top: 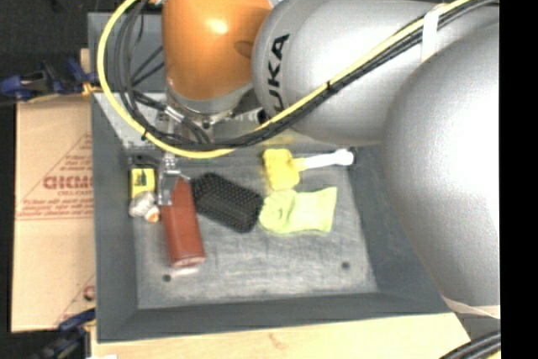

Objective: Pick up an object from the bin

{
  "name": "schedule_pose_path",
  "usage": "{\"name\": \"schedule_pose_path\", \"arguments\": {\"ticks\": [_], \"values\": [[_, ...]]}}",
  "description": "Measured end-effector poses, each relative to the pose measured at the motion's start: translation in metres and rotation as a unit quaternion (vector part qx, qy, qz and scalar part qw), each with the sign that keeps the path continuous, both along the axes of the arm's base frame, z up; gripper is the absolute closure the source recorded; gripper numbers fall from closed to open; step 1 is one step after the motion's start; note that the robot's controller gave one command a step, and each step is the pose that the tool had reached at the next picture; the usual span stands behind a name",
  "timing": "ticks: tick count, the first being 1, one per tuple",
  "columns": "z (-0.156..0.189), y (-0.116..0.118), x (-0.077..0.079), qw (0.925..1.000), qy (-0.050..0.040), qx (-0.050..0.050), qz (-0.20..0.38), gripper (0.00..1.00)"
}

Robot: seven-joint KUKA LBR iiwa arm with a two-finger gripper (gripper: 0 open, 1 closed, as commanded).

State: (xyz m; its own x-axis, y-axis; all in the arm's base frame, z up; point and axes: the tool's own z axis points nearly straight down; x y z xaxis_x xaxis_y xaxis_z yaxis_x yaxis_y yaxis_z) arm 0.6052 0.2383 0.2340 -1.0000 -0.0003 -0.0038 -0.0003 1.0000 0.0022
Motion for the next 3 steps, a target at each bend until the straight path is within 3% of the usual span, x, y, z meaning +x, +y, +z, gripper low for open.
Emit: {"name": "schedule_pose_path", "arguments": {"ticks": [1, 2, 3], "values": [[-0.059, -0.01, 0.018, 1.0, -0.0028, 0.001, 0.006, 0.0], [-0.123, -0.027, -0.011, 0.9993, -0.0024, 0.001, 0.037, 0.0], [-0.161, -0.021, 0.018, 0.9903, 0.001, 0.0, -0.139, 1.0]]}}
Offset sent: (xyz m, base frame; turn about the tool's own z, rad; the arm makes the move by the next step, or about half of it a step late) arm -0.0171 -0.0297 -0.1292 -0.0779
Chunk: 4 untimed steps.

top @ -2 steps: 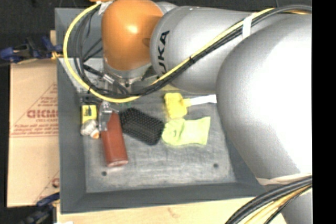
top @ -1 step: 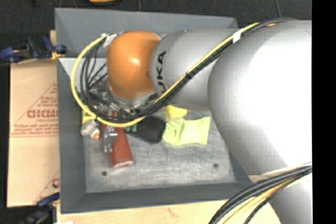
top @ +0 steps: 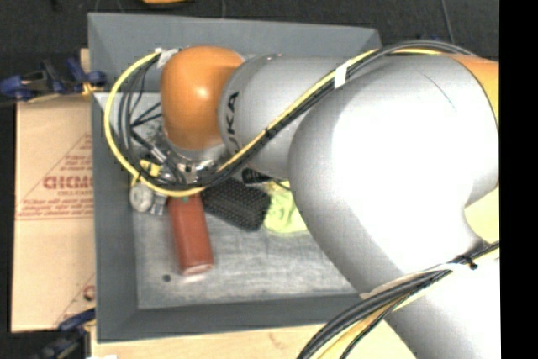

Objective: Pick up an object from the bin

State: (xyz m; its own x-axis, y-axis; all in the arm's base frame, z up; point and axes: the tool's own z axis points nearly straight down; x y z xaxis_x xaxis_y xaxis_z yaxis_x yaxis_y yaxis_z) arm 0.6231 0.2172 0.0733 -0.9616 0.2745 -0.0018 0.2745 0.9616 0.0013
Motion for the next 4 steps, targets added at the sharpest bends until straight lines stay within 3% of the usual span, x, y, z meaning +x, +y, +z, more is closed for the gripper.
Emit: {"name": "schedule_pose_path", "arguments": {"ticks": [1, 2, 4], "values": [[0.0, 0.0, 0.0, 1.0, 0.0, 0.0, 0.0, 1.0], [0.111, 0.008, 0.019, 0.9998, -0.0007, 0.0, 0.02, 1.0], [0.104, 0.017, 0.026, 0.9997, -0.0018, 0.0, 0.025, 1.0]]}}
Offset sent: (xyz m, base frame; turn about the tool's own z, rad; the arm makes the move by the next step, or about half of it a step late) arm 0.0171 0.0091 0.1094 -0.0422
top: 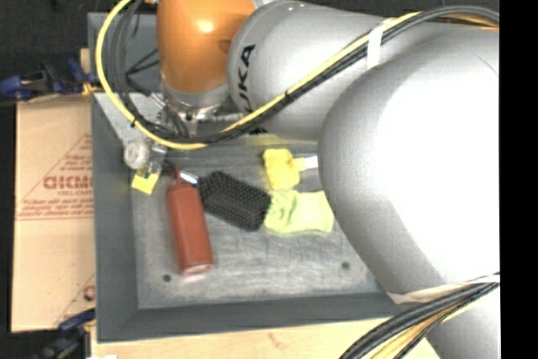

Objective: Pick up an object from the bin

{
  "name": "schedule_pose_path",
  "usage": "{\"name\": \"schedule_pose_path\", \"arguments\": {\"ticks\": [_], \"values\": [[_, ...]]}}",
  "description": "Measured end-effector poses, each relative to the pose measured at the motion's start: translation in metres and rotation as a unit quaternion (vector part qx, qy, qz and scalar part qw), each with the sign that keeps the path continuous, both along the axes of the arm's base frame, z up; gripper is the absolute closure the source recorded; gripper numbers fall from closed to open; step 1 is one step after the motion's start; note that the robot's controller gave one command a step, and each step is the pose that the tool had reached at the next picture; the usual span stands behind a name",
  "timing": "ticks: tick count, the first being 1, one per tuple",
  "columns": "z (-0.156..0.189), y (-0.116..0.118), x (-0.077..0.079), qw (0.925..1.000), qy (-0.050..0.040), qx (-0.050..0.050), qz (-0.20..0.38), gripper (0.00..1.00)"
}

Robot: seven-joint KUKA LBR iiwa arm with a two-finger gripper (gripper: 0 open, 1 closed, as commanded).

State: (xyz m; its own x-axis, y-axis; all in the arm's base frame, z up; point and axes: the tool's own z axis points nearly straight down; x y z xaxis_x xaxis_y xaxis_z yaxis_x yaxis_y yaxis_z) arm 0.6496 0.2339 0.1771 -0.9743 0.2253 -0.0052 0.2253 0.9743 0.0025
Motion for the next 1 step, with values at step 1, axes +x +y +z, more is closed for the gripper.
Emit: {"name": "schedule_pose_path", "arguments": {"ticks": [1], "values": [[0.0699, -0.002, -0.0056, 1.0, 0.0028, 0.0, -0.001, 1.0]]}}
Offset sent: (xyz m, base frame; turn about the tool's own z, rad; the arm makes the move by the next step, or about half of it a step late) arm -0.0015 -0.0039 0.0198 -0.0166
